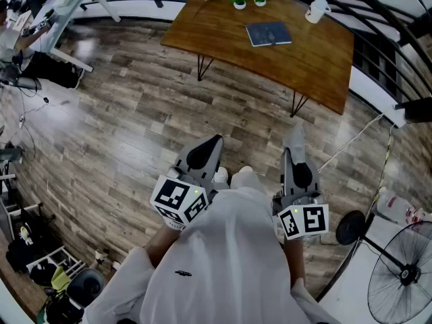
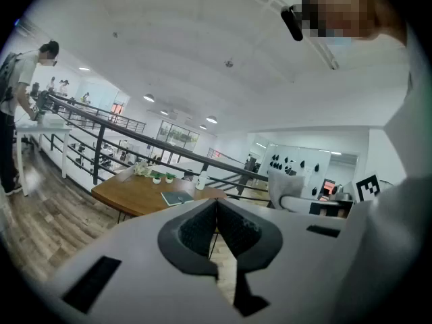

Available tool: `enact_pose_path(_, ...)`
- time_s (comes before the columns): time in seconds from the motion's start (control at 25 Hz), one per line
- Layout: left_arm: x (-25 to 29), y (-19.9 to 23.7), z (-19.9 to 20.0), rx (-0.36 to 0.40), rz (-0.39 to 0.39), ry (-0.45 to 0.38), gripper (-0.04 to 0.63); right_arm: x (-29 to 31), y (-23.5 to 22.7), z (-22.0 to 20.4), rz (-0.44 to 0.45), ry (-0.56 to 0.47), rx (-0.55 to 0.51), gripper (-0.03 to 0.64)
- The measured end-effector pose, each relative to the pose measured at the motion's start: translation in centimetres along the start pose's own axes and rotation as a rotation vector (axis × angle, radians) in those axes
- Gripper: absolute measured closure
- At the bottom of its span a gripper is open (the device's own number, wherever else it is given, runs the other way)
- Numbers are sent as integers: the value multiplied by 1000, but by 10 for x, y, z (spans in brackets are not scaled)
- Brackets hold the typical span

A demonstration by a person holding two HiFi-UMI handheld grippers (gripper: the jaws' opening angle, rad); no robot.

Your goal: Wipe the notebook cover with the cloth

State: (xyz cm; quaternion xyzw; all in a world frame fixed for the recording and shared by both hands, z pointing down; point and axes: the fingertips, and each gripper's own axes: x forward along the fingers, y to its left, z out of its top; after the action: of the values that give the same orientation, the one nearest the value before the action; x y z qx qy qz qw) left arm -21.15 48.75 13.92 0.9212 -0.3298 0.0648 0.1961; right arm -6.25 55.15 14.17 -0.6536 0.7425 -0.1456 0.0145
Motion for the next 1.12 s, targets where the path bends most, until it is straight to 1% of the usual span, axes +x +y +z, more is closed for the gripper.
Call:
enact_pose_path(0.16, 16, -28, -6, -14, -12, 26, 575, -12, -17, 13, 8, 13, -28, 594)
enact_pose_path(0.28, 34, -47, -3, 20, -28, 53, 575, -20, -38, 26, -16, 2, -47, 594)
enact_pose_path(0.44, 44, -66, 13, 45, -39, 17, 575, -24, -54, 38, -13, -14, -73, 594)
enact_pose_path(0.52, 47, -70, 12, 48, -35, 9, 575, -24, -61, 37, -11, -29, -68, 594)
enact_pose_path(0.6, 54, -72, 5, 45, -34, 21, 575, -24, -64, 36, 2, -58, -39, 594)
enact_pose_path(0.68, 62, -76, -1, 49, -39, 31, 575, -27, -65, 32, 34, -74, -12, 592)
enact_pose_path(0.72, 66, -79, -3, 53, -39, 32, 575, -28, -65, 27, 53, -69, -19, 592)
enact_pose_path(0.8, 73, -83, -5, 55, -38, 30, 575, -30, -64, 15, 87, -50, -82, 592)
enact_pose_path(0.88, 78, -86, -3, 50, -40, 29, 575, -32, -60, 12, 108, -54, -157, 583)
enact_pose_path(0.96, 82, -90, -2, 45, -44, 27, 575, -35, -60, 13, 108, -56, -186, 581)
enact_pose_path(1.0, 84, -92, -1, 46, -43, 27, 575, -36, -61, 12, 104, -52, -182, 581)
enact_pose_path(1.12, 88, -87, 0, 45, -33, 27, 575, -30, -66, 11, 105, -58, -120, 581)
